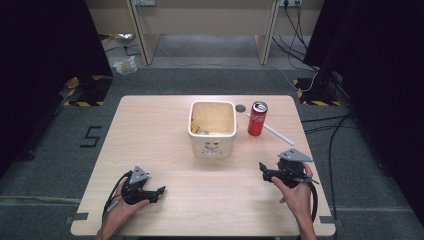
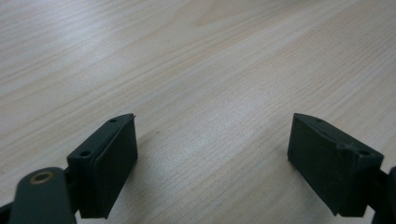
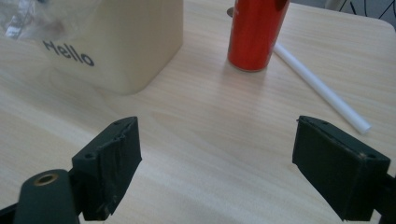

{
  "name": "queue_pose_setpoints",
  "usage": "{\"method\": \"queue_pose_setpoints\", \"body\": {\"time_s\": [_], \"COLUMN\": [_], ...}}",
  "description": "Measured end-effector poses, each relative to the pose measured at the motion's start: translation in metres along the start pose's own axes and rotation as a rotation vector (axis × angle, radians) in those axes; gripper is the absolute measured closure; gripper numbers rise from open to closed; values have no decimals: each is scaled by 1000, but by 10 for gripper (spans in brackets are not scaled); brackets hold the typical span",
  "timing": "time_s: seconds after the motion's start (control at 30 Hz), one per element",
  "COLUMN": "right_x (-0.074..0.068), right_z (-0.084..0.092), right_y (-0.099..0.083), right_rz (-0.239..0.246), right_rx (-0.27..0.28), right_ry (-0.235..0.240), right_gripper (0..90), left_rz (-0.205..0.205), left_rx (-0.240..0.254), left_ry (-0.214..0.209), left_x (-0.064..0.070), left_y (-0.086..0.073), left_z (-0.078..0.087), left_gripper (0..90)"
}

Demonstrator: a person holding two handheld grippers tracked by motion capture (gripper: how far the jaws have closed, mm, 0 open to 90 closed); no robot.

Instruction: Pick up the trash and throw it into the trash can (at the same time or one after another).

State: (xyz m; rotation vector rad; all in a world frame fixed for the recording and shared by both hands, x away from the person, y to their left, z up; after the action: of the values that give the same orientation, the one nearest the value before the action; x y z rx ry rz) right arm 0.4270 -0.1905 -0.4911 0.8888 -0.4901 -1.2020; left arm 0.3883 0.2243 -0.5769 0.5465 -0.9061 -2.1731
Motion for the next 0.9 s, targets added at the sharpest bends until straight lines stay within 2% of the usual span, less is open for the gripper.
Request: {"method": "queue_pose_setpoints", "body": {"time_s": [0.33, 0.4, 0.57, 0.77, 0.9], "right_x": [3, 4, 7, 15, 19], "right_z": [-12, -18, -26, -40, -46], "right_y": [31, 41, 51, 69, 74], "right_rz": [-10, 5, 15, -17, -13], "right_rx": [34, 37, 38, 65, 60], "right_ry": [-8, -24, -35, -29, -45], "right_gripper": [164, 164, 164, 153, 153], "left_rz": [0, 1, 1, 1, 2], "left_rx": [0, 1, 1, 1, 1], "left_ry": [0, 0, -1, -1, -1], "left_x": [0, 0, 0, 0, 0], "left_y": [0, 0, 0, 0, 0], "left_z": [0, 0, 0, 0, 0], "left_gripper": [152, 152, 153, 153, 153]}}
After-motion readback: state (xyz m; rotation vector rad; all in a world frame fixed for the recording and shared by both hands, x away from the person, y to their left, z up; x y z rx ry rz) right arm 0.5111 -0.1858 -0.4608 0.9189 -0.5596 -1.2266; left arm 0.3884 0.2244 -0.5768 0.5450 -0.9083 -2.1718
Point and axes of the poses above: each handheld gripper's, and its own axes: z roughly backward along the jaws, y roughly out of its top, x roughly to its right, the point moved 8 cm from there along -z, roughly forward along the jaws, and after that the axes turned 10 degrees about -z, right-handed, at the moved point
